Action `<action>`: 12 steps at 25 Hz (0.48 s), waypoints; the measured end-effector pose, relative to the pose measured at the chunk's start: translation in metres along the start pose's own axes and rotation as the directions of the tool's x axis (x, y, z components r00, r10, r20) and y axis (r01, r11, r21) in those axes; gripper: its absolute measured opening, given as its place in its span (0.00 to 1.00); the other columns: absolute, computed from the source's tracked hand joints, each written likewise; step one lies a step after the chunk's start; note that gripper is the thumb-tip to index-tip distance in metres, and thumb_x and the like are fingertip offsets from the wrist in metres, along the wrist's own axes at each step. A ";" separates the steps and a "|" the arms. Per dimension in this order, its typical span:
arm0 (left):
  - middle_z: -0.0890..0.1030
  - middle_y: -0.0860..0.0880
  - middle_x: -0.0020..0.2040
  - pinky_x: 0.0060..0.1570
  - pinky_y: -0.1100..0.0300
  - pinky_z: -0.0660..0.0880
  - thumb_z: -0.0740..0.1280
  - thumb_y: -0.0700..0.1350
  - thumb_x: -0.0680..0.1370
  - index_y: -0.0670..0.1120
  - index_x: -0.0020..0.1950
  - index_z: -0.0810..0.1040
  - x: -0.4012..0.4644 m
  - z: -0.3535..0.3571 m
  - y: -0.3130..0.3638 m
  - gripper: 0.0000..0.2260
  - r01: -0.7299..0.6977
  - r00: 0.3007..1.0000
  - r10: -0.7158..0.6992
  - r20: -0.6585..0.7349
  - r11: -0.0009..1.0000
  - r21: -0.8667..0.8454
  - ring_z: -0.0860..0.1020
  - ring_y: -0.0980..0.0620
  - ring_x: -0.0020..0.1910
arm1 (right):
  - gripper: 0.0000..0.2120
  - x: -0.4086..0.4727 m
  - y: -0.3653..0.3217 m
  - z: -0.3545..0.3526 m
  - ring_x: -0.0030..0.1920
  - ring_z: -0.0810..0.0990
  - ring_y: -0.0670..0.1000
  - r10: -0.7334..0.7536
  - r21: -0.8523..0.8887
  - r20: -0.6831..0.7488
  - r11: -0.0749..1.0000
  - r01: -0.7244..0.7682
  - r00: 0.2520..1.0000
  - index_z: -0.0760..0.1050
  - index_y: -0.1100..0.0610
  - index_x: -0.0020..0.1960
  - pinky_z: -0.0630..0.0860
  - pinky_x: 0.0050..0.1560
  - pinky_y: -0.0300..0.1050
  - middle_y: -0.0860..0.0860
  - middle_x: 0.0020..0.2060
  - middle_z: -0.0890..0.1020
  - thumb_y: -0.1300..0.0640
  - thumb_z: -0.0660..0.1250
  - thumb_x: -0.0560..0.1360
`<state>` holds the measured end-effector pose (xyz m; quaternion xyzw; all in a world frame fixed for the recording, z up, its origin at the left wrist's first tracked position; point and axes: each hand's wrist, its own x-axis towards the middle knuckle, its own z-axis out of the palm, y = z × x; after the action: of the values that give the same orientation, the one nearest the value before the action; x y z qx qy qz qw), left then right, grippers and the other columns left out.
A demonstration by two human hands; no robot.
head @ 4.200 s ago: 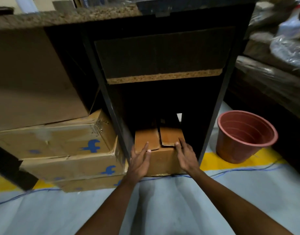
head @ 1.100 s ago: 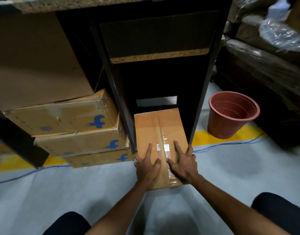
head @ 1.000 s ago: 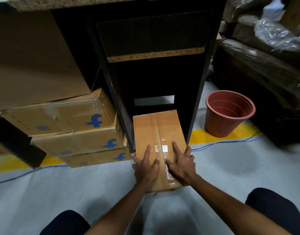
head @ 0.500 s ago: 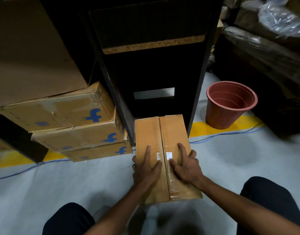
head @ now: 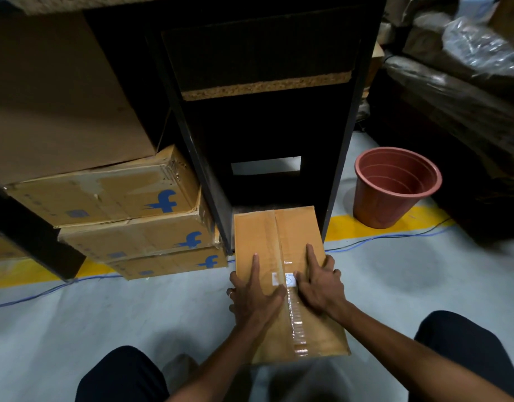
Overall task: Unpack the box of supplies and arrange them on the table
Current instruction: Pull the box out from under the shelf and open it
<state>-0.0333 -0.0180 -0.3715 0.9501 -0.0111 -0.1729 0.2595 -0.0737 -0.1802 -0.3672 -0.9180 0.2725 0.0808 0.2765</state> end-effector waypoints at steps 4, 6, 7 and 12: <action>0.49 0.45 0.76 0.67 0.40 0.67 0.69 0.73 0.66 0.69 0.76 0.37 -0.015 0.010 -0.009 0.51 0.036 0.998 -0.037 0.059 0.999 0.014 0.60 0.38 0.73 | 0.41 -0.015 0.013 0.004 0.65 0.68 0.65 0.009 -0.022 0.065 1.000 -0.008 0.998 0.38 0.42 0.80 0.72 0.64 0.60 0.58 0.73 0.56 0.35 0.58 0.78; 0.48 0.44 0.77 0.68 0.40 0.66 0.70 0.72 0.66 0.68 0.77 0.37 -0.020 0.014 -0.011 0.52 0.074 0.991 -0.078 0.112 0.996 0.042 0.59 0.37 0.74 | 0.41 -0.020 0.020 0.007 0.66 0.68 0.65 0.035 -0.055 0.113 0.998 -0.029 0.993 0.40 0.45 0.80 0.72 0.64 0.61 0.59 0.73 0.57 0.35 0.59 0.77; 0.47 0.43 0.77 0.69 0.40 0.65 0.70 0.72 0.66 0.68 0.77 0.37 -0.021 0.015 -0.010 0.52 0.084 0.988 -0.091 0.122 0.995 0.061 0.58 0.37 0.75 | 0.42 -0.021 0.021 0.007 0.67 0.67 0.65 0.039 -0.075 0.133 0.997 -0.030 0.990 0.40 0.45 0.80 0.72 0.65 0.60 0.59 0.73 0.56 0.35 0.60 0.77; 0.46 0.41 0.77 0.70 0.38 0.64 0.71 0.72 0.65 0.67 0.78 0.37 -0.015 0.012 -0.008 0.53 0.074 0.989 -0.077 0.129 0.997 0.030 0.57 0.36 0.76 | 0.51 -0.011 0.006 0.006 0.71 0.63 0.65 0.112 -0.033 0.211 0.994 -0.107 0.971 0.36 0.46 0.80 0.69 0.67 0.60 0.61 0.75 0.53 0.31 0.65 0.72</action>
<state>-0.0522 -0.0146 -0.3802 0.9397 0.0057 -0.2441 0.2394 -0.0868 -0.1758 -0.3721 -0.8906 0.2906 0.1966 0.2893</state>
